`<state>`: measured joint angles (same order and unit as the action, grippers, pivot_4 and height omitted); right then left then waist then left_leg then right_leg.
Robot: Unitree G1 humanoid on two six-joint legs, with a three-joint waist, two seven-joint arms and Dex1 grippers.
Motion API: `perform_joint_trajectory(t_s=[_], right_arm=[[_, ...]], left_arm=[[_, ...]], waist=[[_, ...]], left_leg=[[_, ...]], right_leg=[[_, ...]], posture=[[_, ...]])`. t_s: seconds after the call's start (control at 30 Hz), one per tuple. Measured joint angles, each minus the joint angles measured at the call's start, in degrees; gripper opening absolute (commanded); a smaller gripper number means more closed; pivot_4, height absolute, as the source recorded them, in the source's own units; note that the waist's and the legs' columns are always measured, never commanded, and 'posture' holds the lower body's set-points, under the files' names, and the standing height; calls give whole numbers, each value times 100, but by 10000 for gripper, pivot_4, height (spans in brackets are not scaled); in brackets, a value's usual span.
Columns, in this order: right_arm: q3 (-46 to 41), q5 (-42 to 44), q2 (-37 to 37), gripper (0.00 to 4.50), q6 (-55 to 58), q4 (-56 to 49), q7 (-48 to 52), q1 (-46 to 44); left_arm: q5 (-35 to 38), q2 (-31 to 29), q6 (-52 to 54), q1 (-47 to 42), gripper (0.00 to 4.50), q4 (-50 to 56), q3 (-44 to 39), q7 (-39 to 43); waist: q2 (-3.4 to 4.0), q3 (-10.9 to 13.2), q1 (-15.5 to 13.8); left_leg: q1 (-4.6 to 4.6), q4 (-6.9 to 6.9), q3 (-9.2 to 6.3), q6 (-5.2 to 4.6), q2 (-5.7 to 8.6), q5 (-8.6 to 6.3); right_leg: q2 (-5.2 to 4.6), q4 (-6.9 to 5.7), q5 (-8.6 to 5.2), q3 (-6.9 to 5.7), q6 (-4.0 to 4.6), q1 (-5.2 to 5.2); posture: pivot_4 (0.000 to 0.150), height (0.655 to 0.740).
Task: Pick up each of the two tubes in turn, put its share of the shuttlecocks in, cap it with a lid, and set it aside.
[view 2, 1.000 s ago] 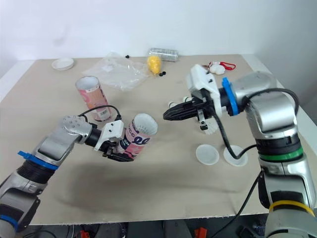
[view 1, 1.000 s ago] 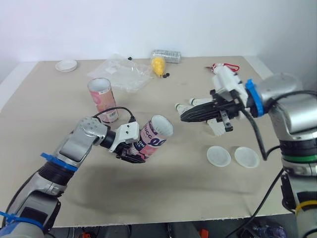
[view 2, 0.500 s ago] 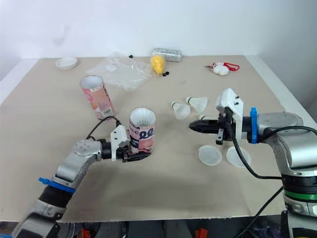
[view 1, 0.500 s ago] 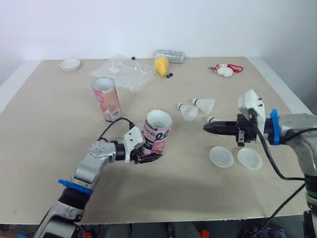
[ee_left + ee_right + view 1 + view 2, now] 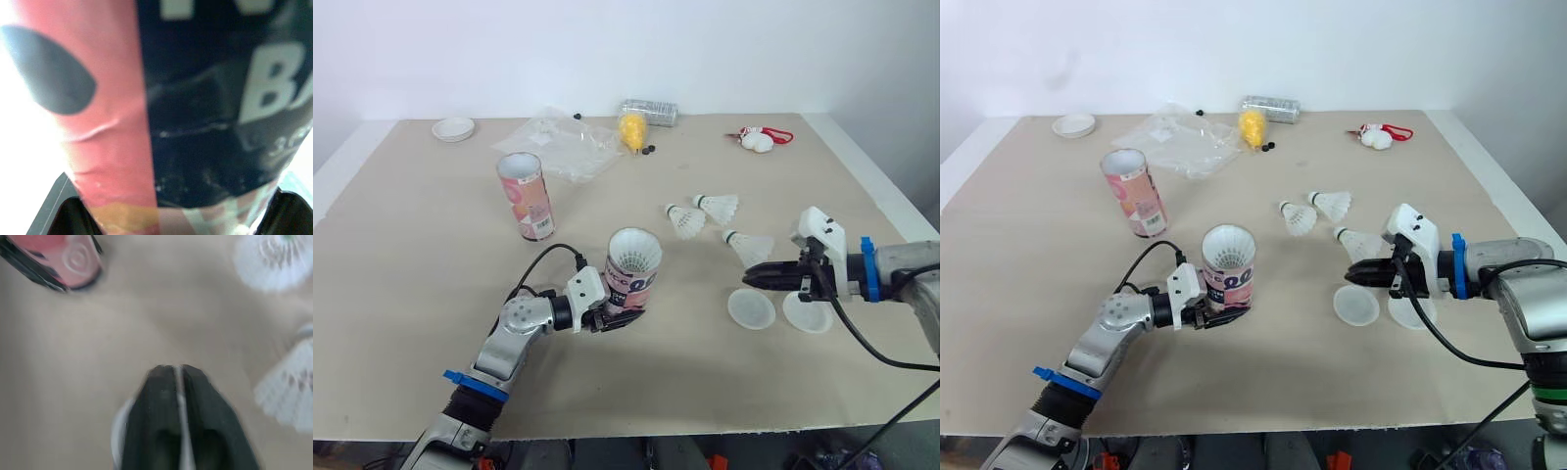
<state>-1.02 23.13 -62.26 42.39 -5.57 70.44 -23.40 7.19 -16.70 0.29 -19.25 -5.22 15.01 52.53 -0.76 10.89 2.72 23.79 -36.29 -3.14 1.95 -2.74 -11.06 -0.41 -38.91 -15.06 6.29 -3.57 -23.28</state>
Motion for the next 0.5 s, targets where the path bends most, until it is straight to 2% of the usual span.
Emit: perform_joint_trajectory(t_s=[0.03, 0.17, 0.37, 0.5], right_arm=[[190, -152, -179, 24619, -112, 87, 123, -30], [636, -616, -135, 40934, -425, 440, 166, -442], [1204, -768, 83, 40934, 102, 585, 240, -1015], [1351, -810, 75, 40934, 275, 601, 350, -1086]], left_arm=[[-7, -3, -3, -20, 30486, -19, 18, 6], [-26, -7, -19, -68, 30486, -61, 52, 23], [-33, 7, 1, -96, 30486, -56, 105, 33], [-31, 9, 0, -96, 30486, -40, 133, 40]], waist=[[0, 0, 0], [1, -1, 5], [2, -1, 2], [2, -1, -11]], left_leg=[[0, 0, 0, 0, 0, 0], [-1, -2, 5, 2, 0, 1], [2, -1, 3, 2, 0, 1], [7, 0, 2, 4, 0, -1]], right_leg=[[0, 1, 0, 0, 0, 0], [0, 3, 2, 5, 0, -1], [0, 6, 3, 5, -6, -1], [-1, 18, 2, 2, -7, 0]], posture=[[1500, 7400], [1500, 7400], [1500, 7400], [1500, 7400]])
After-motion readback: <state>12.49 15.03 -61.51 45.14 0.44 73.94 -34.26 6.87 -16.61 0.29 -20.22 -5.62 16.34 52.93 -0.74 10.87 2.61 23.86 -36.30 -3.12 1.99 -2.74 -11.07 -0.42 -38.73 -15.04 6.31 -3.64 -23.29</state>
